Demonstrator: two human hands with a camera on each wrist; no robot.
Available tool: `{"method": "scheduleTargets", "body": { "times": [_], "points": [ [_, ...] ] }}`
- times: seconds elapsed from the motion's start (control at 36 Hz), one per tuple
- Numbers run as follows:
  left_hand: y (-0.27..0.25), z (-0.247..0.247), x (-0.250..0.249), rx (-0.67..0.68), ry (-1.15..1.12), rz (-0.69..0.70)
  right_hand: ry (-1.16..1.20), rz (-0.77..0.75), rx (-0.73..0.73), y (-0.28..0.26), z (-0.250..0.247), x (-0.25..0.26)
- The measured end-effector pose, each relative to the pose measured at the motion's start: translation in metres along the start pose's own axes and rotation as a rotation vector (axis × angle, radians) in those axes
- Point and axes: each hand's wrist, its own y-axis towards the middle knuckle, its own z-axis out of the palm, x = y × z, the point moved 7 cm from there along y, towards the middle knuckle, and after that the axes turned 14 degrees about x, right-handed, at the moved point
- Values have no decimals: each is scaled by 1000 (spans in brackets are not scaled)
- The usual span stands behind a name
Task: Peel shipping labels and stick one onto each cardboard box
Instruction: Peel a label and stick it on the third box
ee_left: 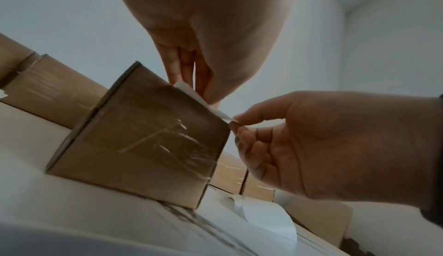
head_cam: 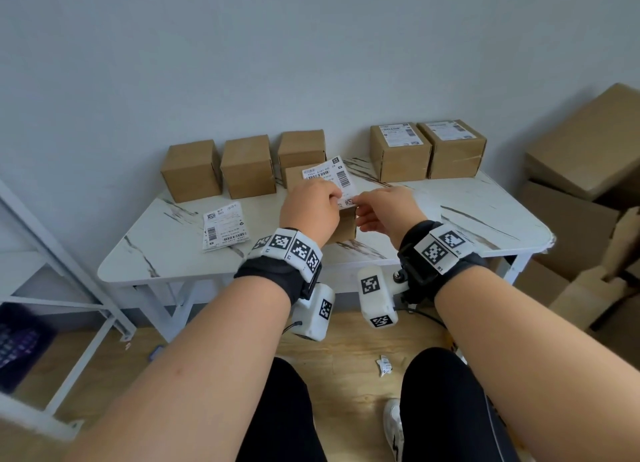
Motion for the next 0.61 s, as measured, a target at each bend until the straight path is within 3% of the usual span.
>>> {"method": "scheduleTargets", "body": {
  "times": [0.61],
  "points": [
    [-3,0,0,-24,36,9,78,3,7,-7,1,-8]
  ]
}}
